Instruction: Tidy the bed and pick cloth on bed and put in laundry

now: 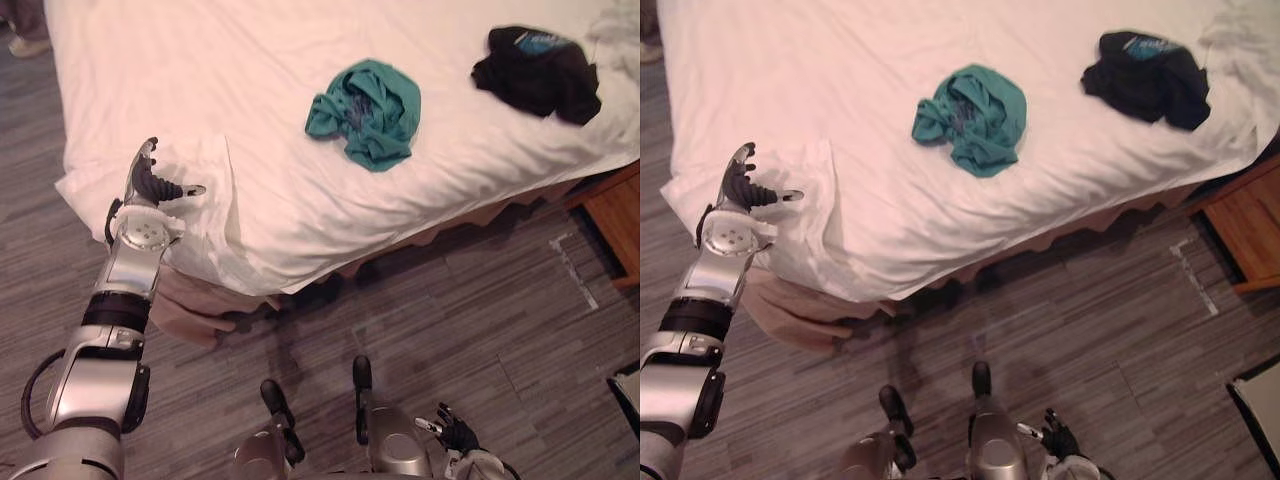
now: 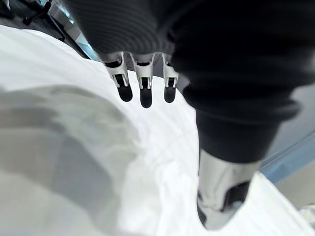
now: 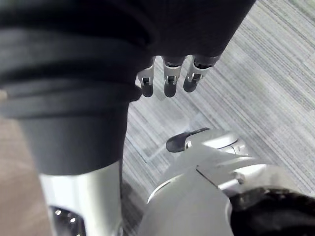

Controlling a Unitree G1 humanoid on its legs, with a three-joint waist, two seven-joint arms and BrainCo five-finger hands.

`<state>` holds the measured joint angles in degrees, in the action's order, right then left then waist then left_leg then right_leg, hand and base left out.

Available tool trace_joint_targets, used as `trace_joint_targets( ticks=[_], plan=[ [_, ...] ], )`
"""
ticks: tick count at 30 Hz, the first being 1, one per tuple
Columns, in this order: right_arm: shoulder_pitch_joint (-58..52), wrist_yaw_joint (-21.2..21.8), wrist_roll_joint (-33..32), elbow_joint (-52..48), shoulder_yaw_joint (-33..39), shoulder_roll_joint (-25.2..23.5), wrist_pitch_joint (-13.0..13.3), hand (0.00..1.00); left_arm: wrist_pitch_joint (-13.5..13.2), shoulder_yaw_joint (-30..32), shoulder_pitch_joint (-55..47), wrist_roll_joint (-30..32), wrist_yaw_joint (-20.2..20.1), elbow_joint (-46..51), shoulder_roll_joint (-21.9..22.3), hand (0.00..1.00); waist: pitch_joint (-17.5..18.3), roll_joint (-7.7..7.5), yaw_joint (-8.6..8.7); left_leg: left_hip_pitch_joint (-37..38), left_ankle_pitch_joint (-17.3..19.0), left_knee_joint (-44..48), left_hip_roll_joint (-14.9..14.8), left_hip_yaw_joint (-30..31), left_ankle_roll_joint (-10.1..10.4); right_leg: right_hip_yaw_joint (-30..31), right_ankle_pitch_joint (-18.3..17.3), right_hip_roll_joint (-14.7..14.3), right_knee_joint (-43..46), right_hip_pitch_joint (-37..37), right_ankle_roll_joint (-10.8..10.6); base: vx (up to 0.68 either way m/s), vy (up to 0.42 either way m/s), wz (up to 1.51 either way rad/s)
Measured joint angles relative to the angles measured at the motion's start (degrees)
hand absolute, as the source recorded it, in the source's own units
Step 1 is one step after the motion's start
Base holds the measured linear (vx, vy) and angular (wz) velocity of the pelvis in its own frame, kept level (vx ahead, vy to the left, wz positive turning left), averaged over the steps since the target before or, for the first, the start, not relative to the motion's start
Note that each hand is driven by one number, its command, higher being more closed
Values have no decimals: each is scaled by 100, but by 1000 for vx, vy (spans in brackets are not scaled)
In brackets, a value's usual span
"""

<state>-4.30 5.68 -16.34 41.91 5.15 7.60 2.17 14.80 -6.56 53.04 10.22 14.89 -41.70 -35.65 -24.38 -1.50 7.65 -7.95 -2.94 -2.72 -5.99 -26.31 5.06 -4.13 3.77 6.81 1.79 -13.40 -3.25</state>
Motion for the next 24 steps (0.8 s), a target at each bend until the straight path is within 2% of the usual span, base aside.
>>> trace_joint_targets(
  ticks=[3,5,7,9,12,15,16,19,21,22,24],
  plan=[
    [167,-133,-212,-6,-146,55,2,0,342,-65,305,466,91,-126,-9,100,-115,-7,17,-165,-1,6,3,-36,-2,53,10,-4,13,-195,14,-10,-2,-7],
    [191,-186,-233,3,-145,90,-12,0,577,-81,417,928,-36,-127,-93,100,-148,-10,28,-224,-12,-4,5,-47,-17,70,19,-7,16,-267,14,0,0,0],
    [188,-211,-231,37,-140,160,-61,0,715,-85,425,1116,-288,-129,-215,100,-148,-10,39,-196,-11,-8,7,-68,-17,94,19,-7,16,-255,13,23,7,-5],
    [189,-219,-230,13,-130,176,-54,0,713,-79,435,1197,-499,-206,-332,100,-148,-11,44,-186,-11,-9,6,-71,-17,95,19,-7,16,-247,13,12,3,-2],
    [183,-202,-228,13,-112,176,-56,0,513,-1,240,1219,-655,-310,-361,100,-153,-6,44,-62,-9,-13,-4,-68,-18,73,19,-7,3,-98,13,11,0,1],
    [143,-165,-224,-45,-73,173,-62,0,270,246,-458,1213,-849,-206,-320,100,-151,9,43,219,84,0,-50,-71,-16,-19,7,-26,-24,269,-1,-2,4,1],
    [93,-128,-212,-129,-56,173,-86,0,125,528,-883,1179,-863,-151,-234,100,-143,19,24,350,199,7,-71,-70,-24,-55,-8,-29,-58,446,-20,-3,17,3],
    [-61,-44,-182,-199,167,139,-190,0,-175,934,-1799,908,-798,26,-75,100,-103,62,-137,614,297,98,-94,-190,41,-128,-88,-2,-45,729,-78,5,7,-1],
    [-305,-3,-157,-192,339,145,-283,0,-332,1208,-2509,722,-713,49,147,100,222,181,-216,636,343,103,-91,-169,65,-208,-149,23,-25,779,-98,60,14,12],
    [-376,1,-155,-187,377,145,-309,0,-365,1265,-2741,654,-698,49,203,0,310,212,-237,667,330,95,-88,-155,49,-231,-170,29,-25,818,-118,122,9,21],
    [-597,8,-102,-21,431,142,-387,0,-492,1539,-3566,460,-615,50,471,0,543,257,-342,970,321,73,-67,-51,65,-407,-320,49,-25,1173,-139,121,-1,33]
  ],
)
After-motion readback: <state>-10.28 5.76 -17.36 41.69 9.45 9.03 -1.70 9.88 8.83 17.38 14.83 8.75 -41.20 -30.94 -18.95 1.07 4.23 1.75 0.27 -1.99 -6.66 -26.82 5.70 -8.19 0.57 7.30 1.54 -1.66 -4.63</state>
